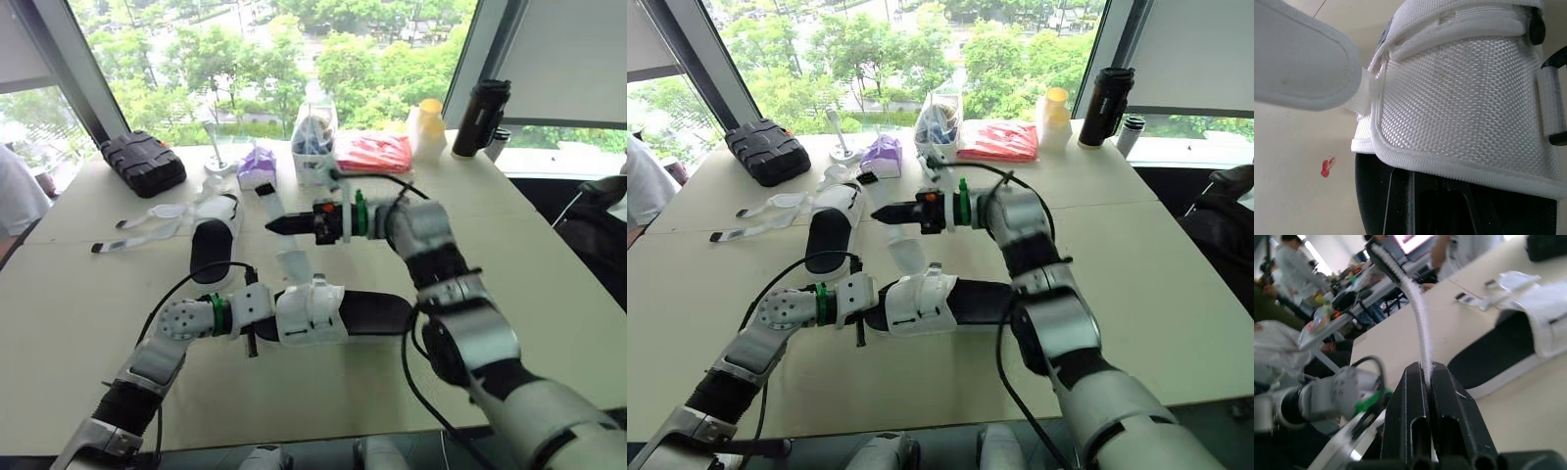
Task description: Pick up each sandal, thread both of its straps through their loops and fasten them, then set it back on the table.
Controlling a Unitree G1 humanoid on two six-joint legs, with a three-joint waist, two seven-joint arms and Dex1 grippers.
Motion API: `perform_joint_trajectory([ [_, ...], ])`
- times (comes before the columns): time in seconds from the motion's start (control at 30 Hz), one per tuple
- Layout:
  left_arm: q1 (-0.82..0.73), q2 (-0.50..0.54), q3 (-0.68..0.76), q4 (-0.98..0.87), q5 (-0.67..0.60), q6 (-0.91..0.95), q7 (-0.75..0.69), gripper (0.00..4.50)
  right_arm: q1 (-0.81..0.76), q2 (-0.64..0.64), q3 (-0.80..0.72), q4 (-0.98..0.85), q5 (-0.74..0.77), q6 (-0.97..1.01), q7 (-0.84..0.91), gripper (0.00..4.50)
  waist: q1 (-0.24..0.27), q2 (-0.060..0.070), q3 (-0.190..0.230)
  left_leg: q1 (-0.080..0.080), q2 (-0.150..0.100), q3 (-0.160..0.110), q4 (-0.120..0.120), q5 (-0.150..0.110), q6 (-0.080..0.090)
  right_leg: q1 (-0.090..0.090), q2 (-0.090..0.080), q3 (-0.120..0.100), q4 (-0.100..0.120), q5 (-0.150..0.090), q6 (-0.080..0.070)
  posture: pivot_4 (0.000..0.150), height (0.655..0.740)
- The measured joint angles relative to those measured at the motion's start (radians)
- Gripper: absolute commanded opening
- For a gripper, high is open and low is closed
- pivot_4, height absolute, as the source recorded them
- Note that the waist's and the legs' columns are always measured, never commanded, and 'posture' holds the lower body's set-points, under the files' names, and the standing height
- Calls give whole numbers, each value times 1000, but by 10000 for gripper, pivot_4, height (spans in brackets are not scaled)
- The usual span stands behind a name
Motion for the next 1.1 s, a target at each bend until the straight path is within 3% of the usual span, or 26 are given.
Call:
perform_joint_trajectory([
  [0.2,10,-5,17,-12,-17,42,-4,0,301,-151,97,-438,-6,-224,39,565,-3,0,0,2,0,1,0,0,0,1,1,0,-1,0,1,1500,7400],
  [0.37,12,-5,21,-12,-29,49,-9,0,425,-220,154,-571,-44,-498,64,565,-2,0,0,2,0,2,0,0,0,1,1,0,-2,-1,2,1500,7400],
  [0.63,16,-3,24,-11,-40,61,-32,0,466,-192,276,-502,-207,-1049,37,565,-3,0,0,2,0,2,-1,0,0,1,1,0,-2,-1,1,1500,7400],
  [0.93,34,3,29,-34,-55,86,-39,0,447,-153,407,-202,-514,-1703,-180,565,-5,-1,0,3,0,4,-2,0,0,1,2,1,-3,-1,0,1500,7400],
  [1.03,37,3,31,-41,-55,90,-39,0,440,-159,428,-116,-608,-1821,-255,9440,-4,-1,0,3,0,4,-2,0,0,1,2,1,-2,-1,0,1500,7400],
  [1.1,38,3,31,-46,-55,96,-38,0,431,-170,443,-80,-648,-1864,-295,19004,-5,-1,0,3,0,4,-2,0,0,1,2,2,-2,-1,0,1500,7400],
])
